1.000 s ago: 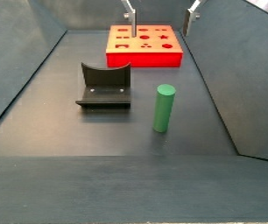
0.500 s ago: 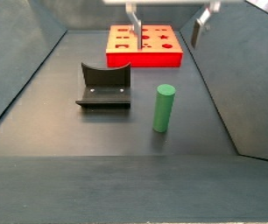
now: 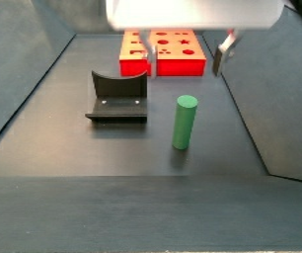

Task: Pick up the round object. Move up. Move to above the board. Insert the round object.
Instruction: Pick up the round object.

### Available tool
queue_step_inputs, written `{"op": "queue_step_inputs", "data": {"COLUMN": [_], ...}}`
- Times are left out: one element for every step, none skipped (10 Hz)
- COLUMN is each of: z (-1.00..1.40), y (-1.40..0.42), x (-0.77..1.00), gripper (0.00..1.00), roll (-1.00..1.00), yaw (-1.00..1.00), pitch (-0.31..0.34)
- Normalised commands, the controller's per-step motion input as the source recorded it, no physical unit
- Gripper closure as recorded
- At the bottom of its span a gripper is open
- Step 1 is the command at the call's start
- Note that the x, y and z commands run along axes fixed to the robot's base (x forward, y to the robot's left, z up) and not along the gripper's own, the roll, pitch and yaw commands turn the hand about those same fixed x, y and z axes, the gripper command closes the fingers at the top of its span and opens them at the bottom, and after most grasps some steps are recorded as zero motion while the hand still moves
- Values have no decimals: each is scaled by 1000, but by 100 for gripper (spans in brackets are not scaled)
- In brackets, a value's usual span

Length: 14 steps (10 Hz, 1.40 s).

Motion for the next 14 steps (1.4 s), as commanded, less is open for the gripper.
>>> {"op": "queue_step_inputs", "data": {"z": [-880,-837,-820,-714,-220,-23,-349,-263,0,0,63,74,0,0], "y": [111,123,160,231,140,31,20,57,40,0,-91,0,0,0], "x": [97,0,0,-134,-29,0,-71,-100,-31,-100,-217,-460,0,-37], "gripper": [0,0,0,0,0,0,0,0,0,0,0,0,0,0], "roll": [84,77,83,74,-13,-46,30,3,-7,3,70,0,14,0], "yaw": [0,0,0,63,0,0,0,0,0,0,-14,-40,0,0], "pitch": [-26,-70,-64,-104,-9,-27,-101,-84,0,0,-26,-74,0,0]}}
